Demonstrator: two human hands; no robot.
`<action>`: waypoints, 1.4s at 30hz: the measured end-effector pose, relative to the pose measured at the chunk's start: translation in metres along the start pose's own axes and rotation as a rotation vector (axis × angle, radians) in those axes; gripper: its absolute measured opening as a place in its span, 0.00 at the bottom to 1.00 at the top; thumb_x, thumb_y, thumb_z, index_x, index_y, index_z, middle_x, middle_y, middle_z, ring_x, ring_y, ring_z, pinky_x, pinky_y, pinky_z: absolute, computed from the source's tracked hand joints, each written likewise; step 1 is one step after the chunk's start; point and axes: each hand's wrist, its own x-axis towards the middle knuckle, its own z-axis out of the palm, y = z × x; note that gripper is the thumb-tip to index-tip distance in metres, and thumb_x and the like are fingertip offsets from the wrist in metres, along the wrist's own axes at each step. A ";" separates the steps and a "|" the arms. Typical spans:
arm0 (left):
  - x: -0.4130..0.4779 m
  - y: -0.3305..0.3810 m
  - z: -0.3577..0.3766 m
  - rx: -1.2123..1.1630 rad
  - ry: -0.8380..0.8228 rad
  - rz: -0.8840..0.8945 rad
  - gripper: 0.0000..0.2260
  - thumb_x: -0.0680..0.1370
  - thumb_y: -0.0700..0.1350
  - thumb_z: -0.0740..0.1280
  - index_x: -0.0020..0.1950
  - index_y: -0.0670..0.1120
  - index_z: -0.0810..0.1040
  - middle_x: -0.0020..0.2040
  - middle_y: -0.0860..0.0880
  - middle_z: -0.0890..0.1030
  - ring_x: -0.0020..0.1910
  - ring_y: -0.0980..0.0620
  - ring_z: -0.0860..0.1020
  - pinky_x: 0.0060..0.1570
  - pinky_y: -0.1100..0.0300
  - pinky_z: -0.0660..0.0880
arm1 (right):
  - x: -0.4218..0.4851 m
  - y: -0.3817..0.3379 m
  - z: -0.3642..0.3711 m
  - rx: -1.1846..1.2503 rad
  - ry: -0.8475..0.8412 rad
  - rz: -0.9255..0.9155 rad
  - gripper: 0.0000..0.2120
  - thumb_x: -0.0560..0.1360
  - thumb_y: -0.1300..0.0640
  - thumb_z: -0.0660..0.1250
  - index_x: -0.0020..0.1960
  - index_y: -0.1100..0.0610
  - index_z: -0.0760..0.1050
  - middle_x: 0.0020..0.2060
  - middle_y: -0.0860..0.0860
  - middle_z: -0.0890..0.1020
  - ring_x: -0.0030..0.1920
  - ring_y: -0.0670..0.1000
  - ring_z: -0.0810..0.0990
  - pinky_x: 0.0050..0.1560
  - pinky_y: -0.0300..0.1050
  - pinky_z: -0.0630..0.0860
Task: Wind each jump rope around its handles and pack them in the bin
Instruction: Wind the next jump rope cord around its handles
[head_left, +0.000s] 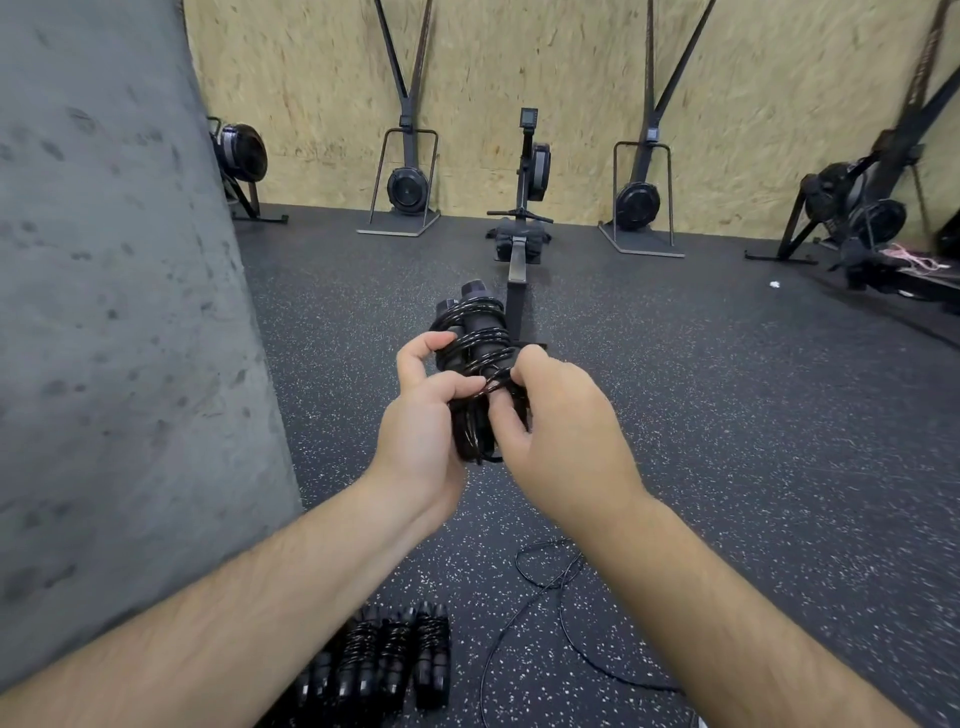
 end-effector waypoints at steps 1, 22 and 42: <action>0.000 0.001 -0.001 0.002 -0.003 -0.004 0.21 0.76 0.32 0.59 0.60 0.56 0.72 0.48 0.46 0.85 0.41 0.48 0.83 0.34 0.55 0.78 | 0.000 0.000 0.001 -0.008 -0.007 -0.010 0.11 0.78 0.57 0.65 0.44 0.52 0.62 0.35 0.48 0.70 0.38 0.55 0.69 0.37 0.48 0.59; 0.010 0.006 -0.013 0.024 -0.007 -0.081 0.26 0.73 0.29 0.58 0.62 0.55 0.73 0.51 0.40 0.83 0.44 0.42 0.81 0.38 0.50 0.79 | 0.004 0.002 0.002 0.368 -0.052 0.257 0.05 0.76 0.57 0.67 0.50 0.50 0.73 0.40 0.44 0.78 0.38 0.45 0.76 0.42 0.42 0.76; 0.035 -0.018 -0.085 0.332 0.049 0.035 0.20 0.80 0.35 0.67 0.64 0.57 0.73 0.60 0.39 0.81 0.61 0.36 0.80 0.56 0.38 0.79 | 0.005 0.010 0.092 0.804 -0.180 0.603 0.09 0.80 0.58 0.66 0.60 0.51 0.74 0.51 0.41 0.79 0.46 0.37 0.78 0.41 0.25 0.73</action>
